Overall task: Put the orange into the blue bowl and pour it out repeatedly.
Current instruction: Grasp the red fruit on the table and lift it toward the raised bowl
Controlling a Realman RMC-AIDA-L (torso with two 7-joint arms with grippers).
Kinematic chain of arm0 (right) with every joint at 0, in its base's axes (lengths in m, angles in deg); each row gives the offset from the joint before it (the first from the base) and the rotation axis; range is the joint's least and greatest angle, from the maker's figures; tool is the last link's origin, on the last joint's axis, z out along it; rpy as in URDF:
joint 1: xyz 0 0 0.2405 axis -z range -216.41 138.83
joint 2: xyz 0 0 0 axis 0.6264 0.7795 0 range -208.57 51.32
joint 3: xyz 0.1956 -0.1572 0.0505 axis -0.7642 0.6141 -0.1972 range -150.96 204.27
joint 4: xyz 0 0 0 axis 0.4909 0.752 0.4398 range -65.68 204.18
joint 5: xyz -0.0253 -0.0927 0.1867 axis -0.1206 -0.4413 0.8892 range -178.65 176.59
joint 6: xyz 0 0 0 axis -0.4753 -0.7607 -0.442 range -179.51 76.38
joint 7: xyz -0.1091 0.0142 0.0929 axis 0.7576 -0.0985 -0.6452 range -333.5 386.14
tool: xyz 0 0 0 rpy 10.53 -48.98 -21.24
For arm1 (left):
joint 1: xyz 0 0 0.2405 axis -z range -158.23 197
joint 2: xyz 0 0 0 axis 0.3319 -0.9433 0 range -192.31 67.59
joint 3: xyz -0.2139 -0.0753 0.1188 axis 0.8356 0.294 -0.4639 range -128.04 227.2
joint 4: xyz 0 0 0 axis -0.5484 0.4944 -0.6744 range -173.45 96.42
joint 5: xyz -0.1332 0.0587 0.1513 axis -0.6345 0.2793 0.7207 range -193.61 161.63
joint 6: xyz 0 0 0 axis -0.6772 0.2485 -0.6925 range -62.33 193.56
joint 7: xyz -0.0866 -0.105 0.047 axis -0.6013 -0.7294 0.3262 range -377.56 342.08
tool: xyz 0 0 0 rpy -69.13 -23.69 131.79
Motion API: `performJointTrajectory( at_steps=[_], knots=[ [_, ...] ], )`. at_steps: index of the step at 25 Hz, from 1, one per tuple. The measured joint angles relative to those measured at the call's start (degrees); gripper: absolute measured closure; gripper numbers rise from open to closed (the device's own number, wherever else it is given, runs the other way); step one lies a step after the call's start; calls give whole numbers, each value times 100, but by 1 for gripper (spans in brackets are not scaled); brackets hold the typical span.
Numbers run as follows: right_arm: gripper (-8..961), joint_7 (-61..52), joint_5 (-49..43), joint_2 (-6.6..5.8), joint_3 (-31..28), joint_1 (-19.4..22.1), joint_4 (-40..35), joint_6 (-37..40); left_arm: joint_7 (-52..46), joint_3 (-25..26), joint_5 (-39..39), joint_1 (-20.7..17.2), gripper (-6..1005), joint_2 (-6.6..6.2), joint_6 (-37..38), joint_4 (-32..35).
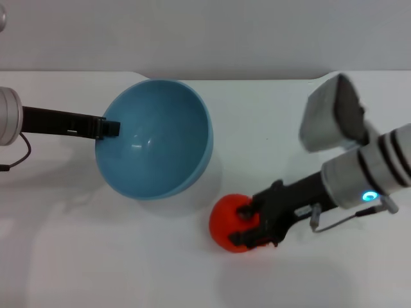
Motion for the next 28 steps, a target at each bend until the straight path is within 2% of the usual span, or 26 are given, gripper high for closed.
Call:
performJointTrajectory(
  at_steps=[7,16,28],
  knots=[
    [395,-833,-827,-2,554,-72,84,-499,32,2,-1,46,1000,-1,11,1],
    [399,-1029,-888,6,532,-16,8,-612,47,-2,-5,73,1000,-2,-16,-4],
    [555,-939,-864,-11,403,7,-129,-464,53,3,-6,115,1001,-2,-35,2]
  ],
)
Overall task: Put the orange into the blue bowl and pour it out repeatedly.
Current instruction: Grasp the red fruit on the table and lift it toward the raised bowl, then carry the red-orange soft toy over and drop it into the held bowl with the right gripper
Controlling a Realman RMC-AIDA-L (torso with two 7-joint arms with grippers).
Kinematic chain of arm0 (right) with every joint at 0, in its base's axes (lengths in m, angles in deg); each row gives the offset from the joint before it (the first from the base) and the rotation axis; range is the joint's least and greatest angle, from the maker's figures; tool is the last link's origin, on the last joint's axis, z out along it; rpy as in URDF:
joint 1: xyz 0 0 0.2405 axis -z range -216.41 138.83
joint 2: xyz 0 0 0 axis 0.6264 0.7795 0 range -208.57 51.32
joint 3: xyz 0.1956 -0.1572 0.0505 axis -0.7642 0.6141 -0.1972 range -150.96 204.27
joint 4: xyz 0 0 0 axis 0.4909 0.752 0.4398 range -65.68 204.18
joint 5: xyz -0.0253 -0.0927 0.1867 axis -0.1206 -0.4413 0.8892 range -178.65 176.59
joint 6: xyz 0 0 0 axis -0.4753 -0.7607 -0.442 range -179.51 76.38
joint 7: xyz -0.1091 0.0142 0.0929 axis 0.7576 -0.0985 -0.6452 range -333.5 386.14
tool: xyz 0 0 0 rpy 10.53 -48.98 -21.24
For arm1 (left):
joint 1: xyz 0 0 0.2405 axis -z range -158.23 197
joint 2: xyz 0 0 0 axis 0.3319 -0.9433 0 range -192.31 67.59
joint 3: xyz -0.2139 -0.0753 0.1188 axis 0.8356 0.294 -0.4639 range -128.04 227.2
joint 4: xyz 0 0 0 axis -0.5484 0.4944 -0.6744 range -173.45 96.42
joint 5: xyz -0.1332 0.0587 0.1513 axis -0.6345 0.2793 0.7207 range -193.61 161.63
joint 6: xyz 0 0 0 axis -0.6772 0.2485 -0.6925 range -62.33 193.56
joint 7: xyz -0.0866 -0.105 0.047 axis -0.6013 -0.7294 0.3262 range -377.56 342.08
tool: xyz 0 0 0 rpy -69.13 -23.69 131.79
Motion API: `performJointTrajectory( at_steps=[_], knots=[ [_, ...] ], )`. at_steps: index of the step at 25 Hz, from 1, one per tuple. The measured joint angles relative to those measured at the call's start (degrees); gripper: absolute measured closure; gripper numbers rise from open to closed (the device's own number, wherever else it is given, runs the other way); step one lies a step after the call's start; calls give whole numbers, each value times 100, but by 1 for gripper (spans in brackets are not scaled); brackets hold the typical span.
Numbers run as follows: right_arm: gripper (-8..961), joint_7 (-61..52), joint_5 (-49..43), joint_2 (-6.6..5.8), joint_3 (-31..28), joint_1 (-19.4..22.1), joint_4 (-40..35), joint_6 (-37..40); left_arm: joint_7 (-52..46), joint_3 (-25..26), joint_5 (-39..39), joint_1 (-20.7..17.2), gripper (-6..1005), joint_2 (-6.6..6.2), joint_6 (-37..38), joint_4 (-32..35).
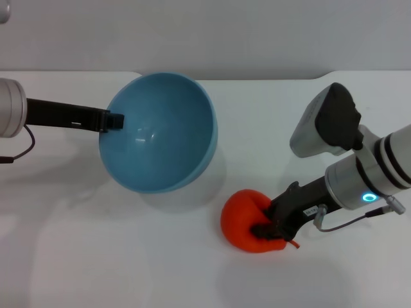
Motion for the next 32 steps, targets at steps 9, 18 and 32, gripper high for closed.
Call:
performJointTrajectory(
  at_steps=[9,18,32],
  knots=[
    [831,33,135,2,-468,478,-741,301,4,-11,236,51,1001,0,10,-62],
    [916,750,1167,7,-1979,933,-1891,1711,-74,-784,798,408,1000,10,105,-246],
    [909,1521,2175,-17,-2082,774,-2139,2331,-456,-2222,844,1632,1000,76,28,-1386]
  ],
)
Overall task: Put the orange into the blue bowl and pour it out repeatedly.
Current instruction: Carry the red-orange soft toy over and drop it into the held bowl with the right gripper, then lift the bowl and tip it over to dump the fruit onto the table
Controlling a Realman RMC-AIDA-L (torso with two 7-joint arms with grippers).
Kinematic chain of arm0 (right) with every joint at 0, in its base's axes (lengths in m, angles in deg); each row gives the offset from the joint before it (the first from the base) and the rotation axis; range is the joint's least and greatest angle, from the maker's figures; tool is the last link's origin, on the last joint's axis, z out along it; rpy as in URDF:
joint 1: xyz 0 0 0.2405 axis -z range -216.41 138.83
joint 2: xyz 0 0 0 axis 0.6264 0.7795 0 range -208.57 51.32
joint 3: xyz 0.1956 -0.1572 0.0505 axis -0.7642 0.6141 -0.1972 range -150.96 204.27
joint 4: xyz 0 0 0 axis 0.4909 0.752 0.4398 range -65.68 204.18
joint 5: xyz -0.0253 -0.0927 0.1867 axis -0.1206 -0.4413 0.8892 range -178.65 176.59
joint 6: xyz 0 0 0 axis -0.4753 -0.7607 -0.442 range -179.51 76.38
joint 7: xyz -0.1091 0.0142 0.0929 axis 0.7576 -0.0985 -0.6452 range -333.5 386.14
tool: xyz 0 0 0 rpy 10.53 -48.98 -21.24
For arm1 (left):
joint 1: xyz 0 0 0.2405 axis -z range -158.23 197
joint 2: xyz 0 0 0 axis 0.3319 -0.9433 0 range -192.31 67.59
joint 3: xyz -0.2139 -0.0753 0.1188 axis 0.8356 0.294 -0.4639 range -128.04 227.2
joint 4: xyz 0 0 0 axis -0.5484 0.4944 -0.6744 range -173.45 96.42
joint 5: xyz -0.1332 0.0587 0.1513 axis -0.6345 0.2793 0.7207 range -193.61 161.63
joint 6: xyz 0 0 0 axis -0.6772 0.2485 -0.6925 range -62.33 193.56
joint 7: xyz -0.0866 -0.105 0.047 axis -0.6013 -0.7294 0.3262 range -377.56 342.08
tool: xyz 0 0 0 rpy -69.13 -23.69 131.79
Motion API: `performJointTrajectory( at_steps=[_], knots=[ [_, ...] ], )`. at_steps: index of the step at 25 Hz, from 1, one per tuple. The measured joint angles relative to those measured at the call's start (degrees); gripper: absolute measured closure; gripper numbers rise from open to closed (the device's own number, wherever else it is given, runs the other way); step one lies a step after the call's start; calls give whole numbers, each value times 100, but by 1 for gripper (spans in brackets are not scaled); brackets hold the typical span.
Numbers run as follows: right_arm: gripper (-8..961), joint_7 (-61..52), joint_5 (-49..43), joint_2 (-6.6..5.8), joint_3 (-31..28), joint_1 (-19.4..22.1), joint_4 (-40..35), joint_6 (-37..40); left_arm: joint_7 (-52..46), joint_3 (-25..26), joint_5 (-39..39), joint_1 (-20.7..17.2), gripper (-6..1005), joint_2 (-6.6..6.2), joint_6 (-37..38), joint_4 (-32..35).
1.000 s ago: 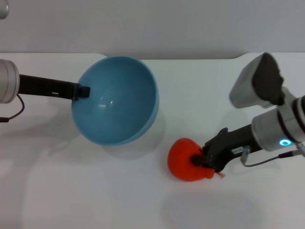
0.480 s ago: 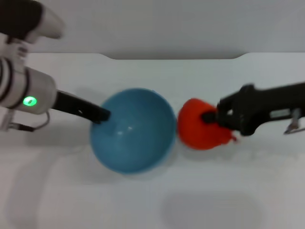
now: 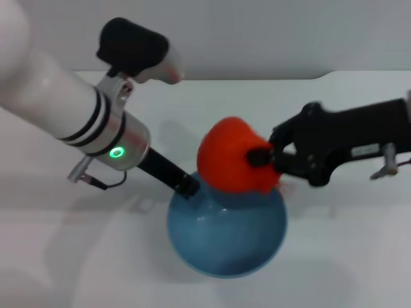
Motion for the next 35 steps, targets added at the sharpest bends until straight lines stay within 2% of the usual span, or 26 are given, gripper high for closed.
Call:
performJointTrajectory(
  at_steps=[5,11,16,24,29,30,31,33,34,35],
  knots=[
    [889,141,-317,7,390,-39,190,-95,-59,-88,-8,141,1000,7,-8,27],
    [866,-14,-404,10,482,-70,287,-167,-63,-89,-9,161,1000,2,-30,50],
    [646,-347,-429,-3,301,-29,218,-99,-64,-46,-8,107,1000,-22,-55,56],
    [420,-661,-532,-1,-267,132,69,183,-10,107,45,61,1001,-54,-41,56],
    [423,-1304,-689,-15,-929,201,10,286,-1,54,388,-35,1001,-53,-107,253],
    [423,-1536,-968,-27,-1280,205,2,394,0,0,539,-114,1001,-45,-178,390],
    [424,-1536,-968,-27,-1280,205,2,394,0,-64,667,-196,1001,-40,-259,515],
    [425,-1741,-1309,-41,-1637,220,-5,516,0,-337,987,-452,1000,-38,-553,927],
    [425,-1956,-1641,-53,-1950,249,-5,605,0,-666,1348,-757,1000,-42,-890,1426],
    [426,-2034,-1762,-56,-2078,268,8,629,1,-818,1546,-893,1000,-41,-1057,1628]
  ],
)
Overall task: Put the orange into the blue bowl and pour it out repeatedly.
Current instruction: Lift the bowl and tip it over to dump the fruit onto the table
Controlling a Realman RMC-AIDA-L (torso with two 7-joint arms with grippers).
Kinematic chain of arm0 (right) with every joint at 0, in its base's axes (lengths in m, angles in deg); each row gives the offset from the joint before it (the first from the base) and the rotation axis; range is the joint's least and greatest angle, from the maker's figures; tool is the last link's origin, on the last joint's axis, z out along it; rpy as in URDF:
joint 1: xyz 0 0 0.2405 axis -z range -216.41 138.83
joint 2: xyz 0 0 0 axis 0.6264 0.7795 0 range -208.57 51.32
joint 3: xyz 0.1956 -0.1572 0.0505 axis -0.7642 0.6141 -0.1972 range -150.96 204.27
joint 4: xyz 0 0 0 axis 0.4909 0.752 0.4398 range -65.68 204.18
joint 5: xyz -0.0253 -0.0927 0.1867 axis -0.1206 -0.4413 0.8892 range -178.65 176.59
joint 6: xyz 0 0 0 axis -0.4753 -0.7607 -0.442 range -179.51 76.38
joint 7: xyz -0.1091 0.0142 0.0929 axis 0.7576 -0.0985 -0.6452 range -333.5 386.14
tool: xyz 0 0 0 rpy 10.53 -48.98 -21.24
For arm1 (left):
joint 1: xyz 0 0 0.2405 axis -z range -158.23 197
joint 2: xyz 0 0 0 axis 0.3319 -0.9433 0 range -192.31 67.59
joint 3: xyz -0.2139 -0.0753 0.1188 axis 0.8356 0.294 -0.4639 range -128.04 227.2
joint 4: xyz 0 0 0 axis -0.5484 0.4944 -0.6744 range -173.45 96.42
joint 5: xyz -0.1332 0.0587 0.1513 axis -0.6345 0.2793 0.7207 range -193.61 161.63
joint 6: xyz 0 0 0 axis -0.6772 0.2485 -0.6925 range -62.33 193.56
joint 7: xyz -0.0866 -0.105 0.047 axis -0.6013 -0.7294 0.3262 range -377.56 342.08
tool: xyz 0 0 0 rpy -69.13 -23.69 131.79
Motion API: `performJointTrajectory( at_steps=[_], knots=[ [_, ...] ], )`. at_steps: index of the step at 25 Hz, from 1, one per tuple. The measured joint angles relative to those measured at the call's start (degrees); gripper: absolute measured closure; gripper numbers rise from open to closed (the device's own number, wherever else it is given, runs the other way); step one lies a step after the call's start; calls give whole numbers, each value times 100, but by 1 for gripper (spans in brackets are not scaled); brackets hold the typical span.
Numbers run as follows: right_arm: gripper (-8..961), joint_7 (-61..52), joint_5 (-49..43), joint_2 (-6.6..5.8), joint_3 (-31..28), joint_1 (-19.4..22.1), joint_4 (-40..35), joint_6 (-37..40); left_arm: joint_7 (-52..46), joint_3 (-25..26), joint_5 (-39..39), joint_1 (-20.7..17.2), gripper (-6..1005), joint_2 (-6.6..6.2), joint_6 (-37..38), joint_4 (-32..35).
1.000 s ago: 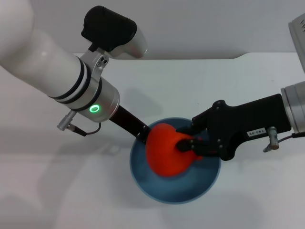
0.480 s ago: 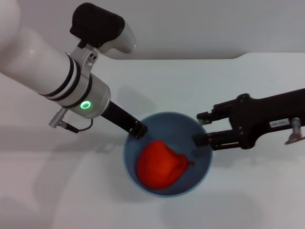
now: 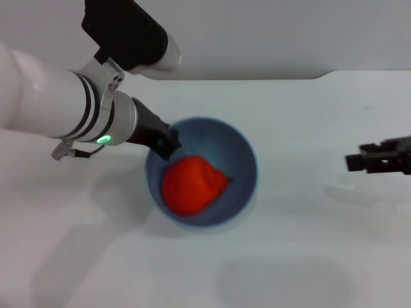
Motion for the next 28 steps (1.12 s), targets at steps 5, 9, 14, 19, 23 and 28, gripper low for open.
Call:
performJointTrajectory(
  at_steps=[5,9,14,19,23,28],
  knots=[
    [429,-68,-114,-8,-564,157,45,92,91,-992,1111,-570,1000,-4,-914,696],
    [431,-54,-125,3,-917,253,84,99,298,-1297,1194,-876,1001,-1,-1761,864],
    [434,-32,-189,7,-1188,379,113,141,927,-1516,1213,-1379,1001,-8,-3197,1009],
    [436,-30,-381,18,-1278,400,129,158,2195,-2057,1214,-1984,1001,0,-5075,706],
    [439,-28,-425,26,-1382,428,146,156,3143,-2431,1213,-2341,1000,19,-6575,271],
    [441,-25,-427,29,-1472,432,161,133,4835,-3125,1191,-2456,1000,60,-8606,-763]
  ],
)
